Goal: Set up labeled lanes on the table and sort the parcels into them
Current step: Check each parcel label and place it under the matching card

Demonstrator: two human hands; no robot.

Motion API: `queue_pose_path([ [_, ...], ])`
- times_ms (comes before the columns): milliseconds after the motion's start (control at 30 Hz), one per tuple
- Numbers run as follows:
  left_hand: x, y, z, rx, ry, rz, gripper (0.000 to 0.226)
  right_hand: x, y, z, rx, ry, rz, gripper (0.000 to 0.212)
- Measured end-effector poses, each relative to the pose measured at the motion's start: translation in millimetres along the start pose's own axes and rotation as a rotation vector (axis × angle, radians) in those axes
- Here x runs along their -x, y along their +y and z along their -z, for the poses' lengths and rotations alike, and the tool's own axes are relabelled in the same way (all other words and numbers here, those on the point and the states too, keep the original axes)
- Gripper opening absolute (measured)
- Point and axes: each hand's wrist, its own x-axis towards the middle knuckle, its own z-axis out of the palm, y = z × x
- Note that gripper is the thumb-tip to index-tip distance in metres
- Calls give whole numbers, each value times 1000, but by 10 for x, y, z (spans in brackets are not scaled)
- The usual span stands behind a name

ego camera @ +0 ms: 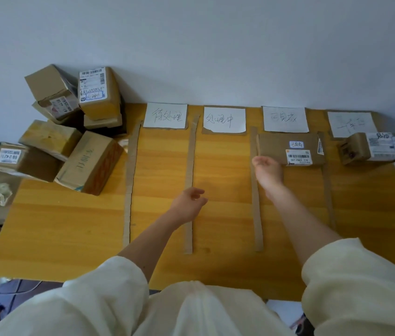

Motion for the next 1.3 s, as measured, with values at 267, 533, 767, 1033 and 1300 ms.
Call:
queue_pose_path([
  [267,130,-393,708,69,193,-41,32,753,-389,-866,31,-264,7,12],
  [533,206,-916,1579,273,444,-51,19,1216,-743,-1906,90,-418,8,14],
  [767,124,-1009,2306,367,592,-96,29,1286,-1218,-2450,133,-484,22,8],
  [1033,-265,-797,2956,429,589,-140,50,962,-1909,-2958,90,-355,83,41],
  [1300,-664,-508,3319,474,517,-170,57,661,-2318,-3361,145,-306,138,57],
])
